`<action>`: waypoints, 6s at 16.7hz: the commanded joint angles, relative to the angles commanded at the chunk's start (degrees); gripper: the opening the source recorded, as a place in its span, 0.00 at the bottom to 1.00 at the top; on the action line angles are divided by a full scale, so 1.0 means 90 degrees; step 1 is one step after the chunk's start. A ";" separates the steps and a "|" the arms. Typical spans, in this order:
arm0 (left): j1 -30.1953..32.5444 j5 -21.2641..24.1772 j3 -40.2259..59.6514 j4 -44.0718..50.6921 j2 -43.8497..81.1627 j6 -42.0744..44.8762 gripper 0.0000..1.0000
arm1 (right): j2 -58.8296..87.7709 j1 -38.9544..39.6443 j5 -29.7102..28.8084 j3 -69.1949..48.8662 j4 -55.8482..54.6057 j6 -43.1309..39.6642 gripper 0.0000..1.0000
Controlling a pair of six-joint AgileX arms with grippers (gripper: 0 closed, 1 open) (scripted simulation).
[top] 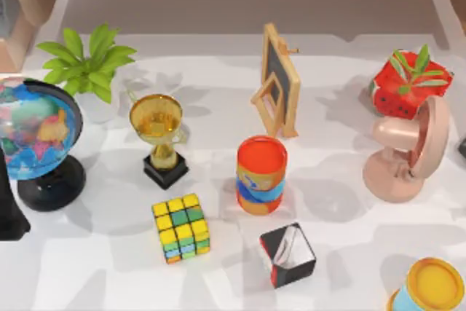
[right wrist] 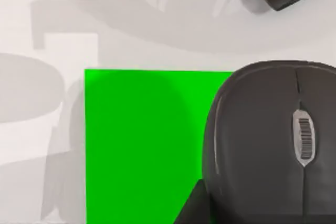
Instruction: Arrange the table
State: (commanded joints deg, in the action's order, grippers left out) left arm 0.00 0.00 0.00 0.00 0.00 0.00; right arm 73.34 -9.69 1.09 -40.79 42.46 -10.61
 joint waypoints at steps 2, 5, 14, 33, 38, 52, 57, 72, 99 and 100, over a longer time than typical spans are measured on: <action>0.0000 0.0000 0.0000 0.0000 0.0000 0.0000 1.00 | 0.0021 0.0004 -0.0002 0.0005 -0.0024 0.0000 0.00; 0.0000 0.0000 0.0000 0.0000 0.0000 0.0000 1.00 | 0.0100 0.0006 -0.0006 0.0060 -0.0038 -0.0001 0.00; 0.0000 0.0000 0.0000 0.0000 0.0000 0.0000 1.00 | 0.0516 0.0002 -0.0024 0.0467 0.0043 -0.0006 0.00; 0.0000 0.0000 0.0000 0.0000 0.0000 0.0000 1.00 | 0.0516 0.0002 -0.0024 0.0467 0.0043 -0.0006 1.00; 0.0000 0.0000 0.0000 0.0000 0.0000 0.0000 1.00 | 0.0516 0.0002 -0.0024 0.0467 0.0043 -0.0006 1.00; 0.0000 0.0000 0.0000 0.0000 0.0000 0.0000 1.00 | 0.1765 -0.2242 0.1456 0.0463 -0.4772 -0.2967 1.00; 0.0000 0.0000 0.0000 0.0000 0.0000 0.0000 1.00 | 0.2731 -0.3409 0.2412 0.0783 -0.7963 -0.4767 1.00; 0.0000 0.0000 0.0000 0.0000 0.0000 0.0000 1.00 | 0.4774 -0.3811 0.4341 0.1711 -1.4777 -0.8617 1.00; 0.0000 0.0000 0.0000 0.0000 0.0000 0.0000 1.00 | 0.4970 -0.3309 0.4051 0.1266 -1.4642 -0.8706 0.25; 0.0000 0.0000 0.0000 0.0000 0.0000 0.0000 1.00 | 0.4970 -0.3309 0.4051 0.1266 -1.4642 -0.8706 0.17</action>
State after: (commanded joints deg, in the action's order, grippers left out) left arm 0.00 0.00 0.00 0.00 0.00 0.00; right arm 118.07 -39.47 37.55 -29.40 -89.32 -88.97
